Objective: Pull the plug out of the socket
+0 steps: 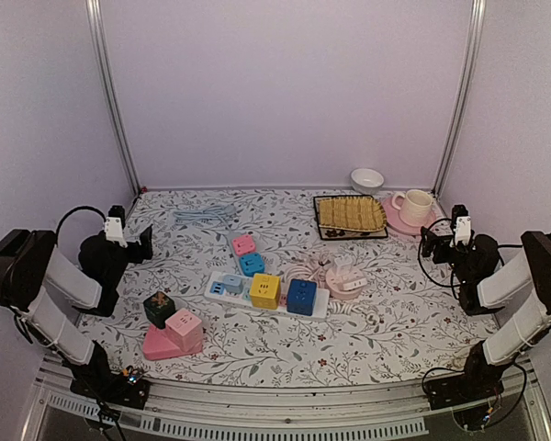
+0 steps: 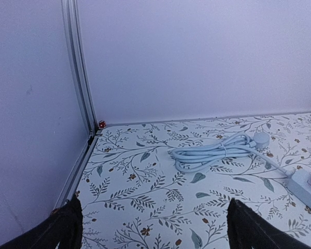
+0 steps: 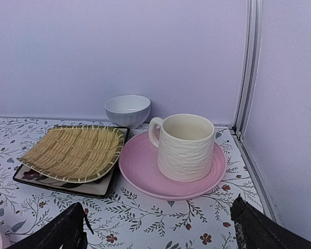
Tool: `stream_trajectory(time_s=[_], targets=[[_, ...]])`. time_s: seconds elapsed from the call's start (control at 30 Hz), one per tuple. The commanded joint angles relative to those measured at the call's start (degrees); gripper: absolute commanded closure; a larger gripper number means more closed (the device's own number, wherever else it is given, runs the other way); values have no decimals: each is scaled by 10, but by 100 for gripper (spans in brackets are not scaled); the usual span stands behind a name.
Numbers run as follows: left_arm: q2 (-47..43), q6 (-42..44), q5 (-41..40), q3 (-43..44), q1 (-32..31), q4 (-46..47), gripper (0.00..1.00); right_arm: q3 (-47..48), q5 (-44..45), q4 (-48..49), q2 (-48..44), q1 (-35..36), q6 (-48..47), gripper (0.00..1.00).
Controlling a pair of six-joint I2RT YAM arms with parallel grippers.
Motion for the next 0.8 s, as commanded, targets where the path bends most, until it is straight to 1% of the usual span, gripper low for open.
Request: stream_trajectory(time_s=[0.0,0.07,0.13,0.2,0.33,0.4,0.5,0.57,0.6,0.63,0.67,0.7,0.77], targets=[[-7,3,-4,9,6,4,3,7,5,14,5,-3,7,1],[-30,-5,-23,23,6,-46,3,6,7,15,3,-3,8,1],[-57,-12,-33,55,6,-127,3,13,24,-10,-13,-4,14,1],[-79,-15,-44,97,6,-212,3,39,46,-82,-44,-3,19,1],[-107,-36,-55,198,5,-373,3,140,50,-271,-90,-3,27,1],[-115,-50,-79,268,5,-454,3,189,58,-339,-107,-3,49,1],[-103,-71,-128,360,6,-572,3,273,91,-446,-117,-3,102,1],[-84,-87,-172,408,6,-618,3,338,99,-517,-108,-3,127,1],[-75,-114,-215,428,6,-642,3,375,97,-545,-102,-3,131,1],[-66,-134,-259,449,6,-669,3,394,93,-564,-97,-2,132,1],[-60,-149,-278,463,6,-690,3,409,90,-578,-96,-3,135,1],[-56,-152,-280,472,7,-702,3,417,90,-584,-97,-3,137,1],[-53,-131,-258,473,8,-704,3,420,103,-586,-105,-3,153,1]])
